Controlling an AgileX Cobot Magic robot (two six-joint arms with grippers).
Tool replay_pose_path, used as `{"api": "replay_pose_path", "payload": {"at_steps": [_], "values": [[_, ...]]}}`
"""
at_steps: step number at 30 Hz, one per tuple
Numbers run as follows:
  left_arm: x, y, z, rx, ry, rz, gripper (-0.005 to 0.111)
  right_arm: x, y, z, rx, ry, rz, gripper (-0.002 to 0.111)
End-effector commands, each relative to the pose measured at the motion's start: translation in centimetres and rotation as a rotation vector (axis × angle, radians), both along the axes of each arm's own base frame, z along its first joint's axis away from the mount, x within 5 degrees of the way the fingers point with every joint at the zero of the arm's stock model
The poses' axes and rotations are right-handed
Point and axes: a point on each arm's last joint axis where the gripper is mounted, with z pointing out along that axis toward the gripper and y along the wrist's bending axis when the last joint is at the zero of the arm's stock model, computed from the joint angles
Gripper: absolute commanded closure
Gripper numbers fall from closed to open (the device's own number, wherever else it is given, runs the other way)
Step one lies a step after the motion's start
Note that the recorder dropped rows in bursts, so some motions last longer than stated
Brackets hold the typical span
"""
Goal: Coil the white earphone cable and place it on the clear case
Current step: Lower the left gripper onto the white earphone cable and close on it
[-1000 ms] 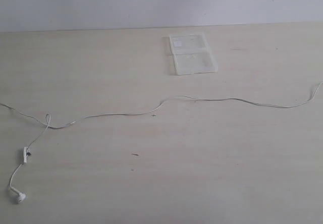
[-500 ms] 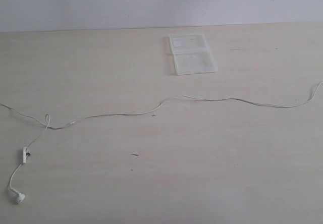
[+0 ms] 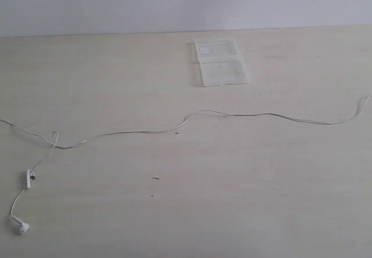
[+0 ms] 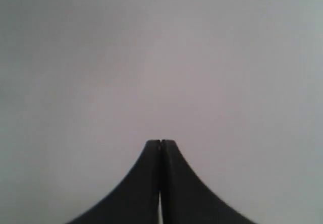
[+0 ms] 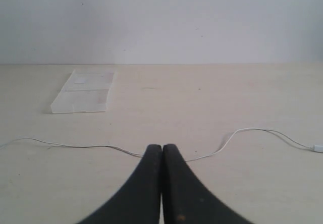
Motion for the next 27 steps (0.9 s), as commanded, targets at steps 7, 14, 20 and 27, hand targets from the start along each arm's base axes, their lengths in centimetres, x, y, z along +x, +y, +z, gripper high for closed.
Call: {"api": "replay_pose_path", "payload": {"at_steps": [7,14,20,27], "values": [[13.8,-6.3,-11.3,0.606,0.892,-0.016,0.107,0.0,0.0,0.0,-0.003,-0.011,-0.006,0.108],[14.6,-14.4,-10.3,0.947,0.975,-0.565,0.107,0.0,0.0,0.0,-0.003,-0.011,-0.006,0.108],[15.6,-18.6,-10.3,0.976,0.974,-0.736,0.102,0.0,0.0,0.0,-0.003,-0.011,-0.006,0.108],[16.2,-22.5,-13.1,1.075,1.011,-0.808,0.048,0.0,0.0,0.0,-0.003,-0.011,-0.006,0.108]]}}
